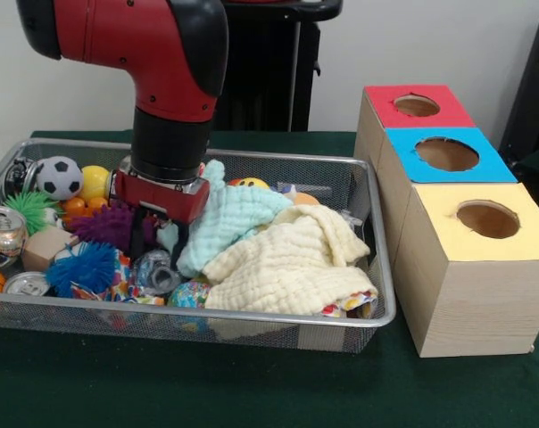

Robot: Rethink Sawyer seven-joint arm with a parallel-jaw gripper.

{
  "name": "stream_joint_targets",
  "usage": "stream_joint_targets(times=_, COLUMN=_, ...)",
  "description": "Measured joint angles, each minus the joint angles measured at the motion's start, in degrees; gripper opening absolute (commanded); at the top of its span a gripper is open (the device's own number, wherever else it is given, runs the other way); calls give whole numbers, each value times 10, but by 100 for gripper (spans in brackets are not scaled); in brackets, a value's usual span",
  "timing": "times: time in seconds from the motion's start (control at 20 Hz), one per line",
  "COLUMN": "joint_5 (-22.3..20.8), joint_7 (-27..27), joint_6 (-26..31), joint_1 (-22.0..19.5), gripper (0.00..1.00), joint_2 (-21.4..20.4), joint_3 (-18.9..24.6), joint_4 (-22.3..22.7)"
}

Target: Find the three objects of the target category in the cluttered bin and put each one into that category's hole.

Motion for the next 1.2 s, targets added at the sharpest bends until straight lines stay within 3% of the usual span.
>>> stream_joint_targets(times=0.5, joint_5=7, joint_7=0, joint_6=-73, joint_1=-1, gripper=100, joint_2=20, joint_3=-16, joint_4=-4)
stream_joint_targets(times=0.55, joint_5=7, joint_7=0, joint_6=-80, joint_1=-3, gripper=0, joint_2=21, joint_3=-16, joint_4=-5)
stream_joint_targets(times=1.2, joint_5=22, joint_7=0, joint_6=-81, joint_1=-10, gripper=0, joint_2=19, joint_3=-16, joint_4=-7)
